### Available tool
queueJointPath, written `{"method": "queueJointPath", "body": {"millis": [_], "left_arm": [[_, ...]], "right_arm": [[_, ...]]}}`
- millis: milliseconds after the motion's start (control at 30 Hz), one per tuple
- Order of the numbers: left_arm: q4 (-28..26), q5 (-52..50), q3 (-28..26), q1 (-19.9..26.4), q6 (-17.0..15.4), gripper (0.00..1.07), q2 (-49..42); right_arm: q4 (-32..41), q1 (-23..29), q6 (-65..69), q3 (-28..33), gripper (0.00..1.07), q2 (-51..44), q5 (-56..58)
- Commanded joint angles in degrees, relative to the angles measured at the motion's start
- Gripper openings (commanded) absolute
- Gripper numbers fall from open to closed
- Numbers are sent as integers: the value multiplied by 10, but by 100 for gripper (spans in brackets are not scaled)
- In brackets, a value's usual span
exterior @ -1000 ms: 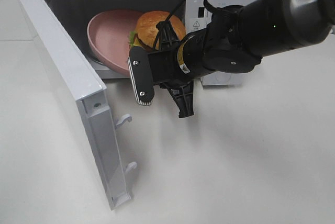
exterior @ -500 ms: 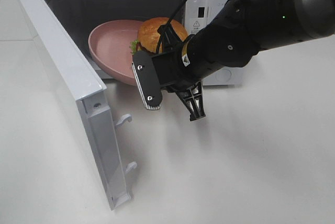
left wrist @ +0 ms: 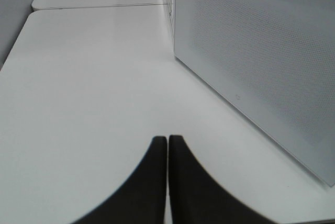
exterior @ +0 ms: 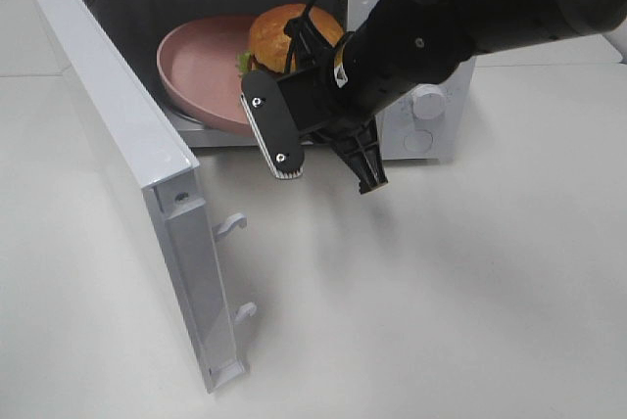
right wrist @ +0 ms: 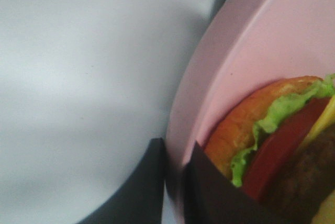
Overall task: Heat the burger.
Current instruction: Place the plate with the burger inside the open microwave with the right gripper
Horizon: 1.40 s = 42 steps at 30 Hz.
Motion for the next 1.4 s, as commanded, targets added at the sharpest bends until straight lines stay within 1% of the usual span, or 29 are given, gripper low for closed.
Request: {"method": "queueJointPath", "body": {"millis": [33,100,167,200,233,300,333,367,433,467,500,533,567,600,667,700,767,800,867,900,933,1033,1167,1267,1300,1333,1367,1400], "left_arm": [[-5,-6,1,2,-2,0,-11],[-5,-6,1,2,-2,0,-10],[-5,-6,1,2,-2,0,-10],[-5,-6,1,2,-2,0,-10],[-5,-6,1,2,-2,0,-10],[-5,-6,1,2,-2,0,-10],[-5,-6,1,2,-2,0,-10],[-5,-6,1,2,-2,0,-10],[-5,-6,1,2,-2,0,-10],[-5,-6,1,2,-2,0,-10],[-5,-6,1,2,-2,0,-10],[-5,-6,1,2,-2,0,-10],[-5,-6,1,2,-2,0,-10],[-5,-6,1,2,-2,0,-10],[-5,-6,1,2,-2,0,-10],[-5,-6,1,2,-2,0,-10],[-5,-6,1,2,-2,0,-10],[-5,-6,1,2,-2,0,-10],[-5,-6,1,2,-2,0,-10],[-5,-6,1,2,-2,0,-10],[-5,-6,1,2,-2,0,-10],[-5,-6,1,2,-2,0,-10],[-5,-6,1,2,-2,0,-10],[-5,-6,1,2,-2,0,-10],[-5,-6,1,2,-2,0,-10],[-5,-6,1,2,-2,0,-10],[-5,-6,1,2,-2,0,-10],[-5,-6,1,2,-2,0,-10]], "right_arm": [[0,-3,-32,-25,0,-7,-5],[29,-3,-65,-45,0,7,22],[39,-3,-75,-50,0,13,30],[66,-3,-107,-64,0,25,46],[66,-3,-107,-64,0,25,46],[95,-3,-143,-82,0,39,48],[95,-3,-143,-82,0,39,48],[98,-3,-153,-100,0,49,53],[97,-3,-155,-109,0,54,60],[97,-4,-159,-131,0,66,80],[97,-4,-159,-131,0,66,80],[97,-4,-159,-144,0,72,89],[97,-4,-159,-170,0,84,100],[97,-4,-159,-170,0,84,100],[97,-4,-159,-203,0,102,117],[97,-4,-159,-203,0,102,117],[101,-4,-159,-231,0,122,135],[101,-4,-159,-231,0,122,135],[125,-4,-159,-257,0,144,150],[125,-4,-159,-257,0,144,150],[130,-4,-158,-272,0,158,150],[142,-4,-156,-288,0,176,150],[158,-4,-140,-292,0,185,149],[163,-3,-101,-292,0,185,151],[171,-3,-63,-292,1,185,151],[171,-3,-63,-292,1,185,151],[175,-3,-22,-292,1,185,151],[175,-3,-7,-292,2,185,150]]}}
